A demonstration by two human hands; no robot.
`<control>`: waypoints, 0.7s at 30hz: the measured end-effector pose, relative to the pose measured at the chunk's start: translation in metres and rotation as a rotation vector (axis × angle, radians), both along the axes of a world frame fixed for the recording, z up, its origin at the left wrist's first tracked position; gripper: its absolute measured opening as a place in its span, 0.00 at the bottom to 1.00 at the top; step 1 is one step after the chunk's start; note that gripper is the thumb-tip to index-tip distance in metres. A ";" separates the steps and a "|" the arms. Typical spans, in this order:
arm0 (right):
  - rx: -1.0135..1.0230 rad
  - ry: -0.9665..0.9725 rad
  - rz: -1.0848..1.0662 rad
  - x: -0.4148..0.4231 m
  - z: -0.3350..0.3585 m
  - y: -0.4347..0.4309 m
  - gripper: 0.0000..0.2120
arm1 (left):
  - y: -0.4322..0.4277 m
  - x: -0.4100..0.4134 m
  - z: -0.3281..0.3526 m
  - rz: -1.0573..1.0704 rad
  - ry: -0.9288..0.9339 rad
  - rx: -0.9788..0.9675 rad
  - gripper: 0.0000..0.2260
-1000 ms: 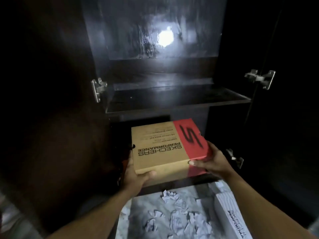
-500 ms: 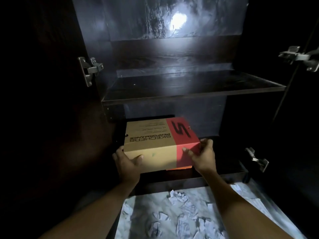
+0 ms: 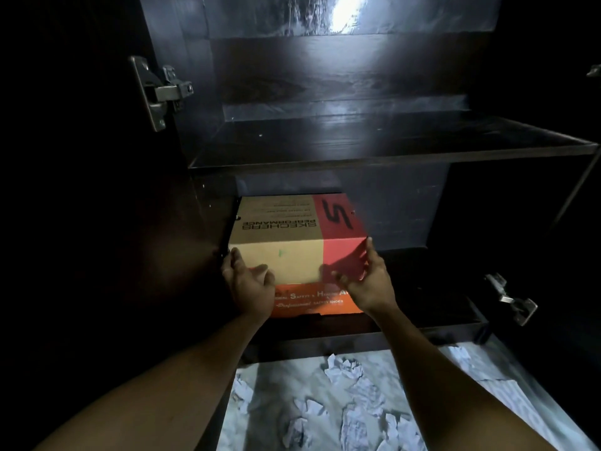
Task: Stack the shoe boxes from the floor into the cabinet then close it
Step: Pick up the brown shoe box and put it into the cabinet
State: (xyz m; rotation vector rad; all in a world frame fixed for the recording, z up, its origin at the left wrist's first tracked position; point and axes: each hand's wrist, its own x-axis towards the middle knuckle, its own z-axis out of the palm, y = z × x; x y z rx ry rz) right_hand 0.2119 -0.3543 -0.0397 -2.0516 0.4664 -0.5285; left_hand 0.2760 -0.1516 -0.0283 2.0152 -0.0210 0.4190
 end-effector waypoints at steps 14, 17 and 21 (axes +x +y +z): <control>0.133 -0.019 0.092 0.016 0.002 -0.013 0.54 | 0.000 0.001 0.008 -0.100 0.151 0.063 0.37; 0.147 -0.006 0.119 0.022 -0.014 -0.036 0.63 | -0.001 -0.006 0.018 -0.126 0.148 0.097 0.38; 0.083 0.041 0.023 -0.034 0.056 -0.019 0.56 | -0.006 -0.032 0.054 -0.242 0.161 0.289 0.35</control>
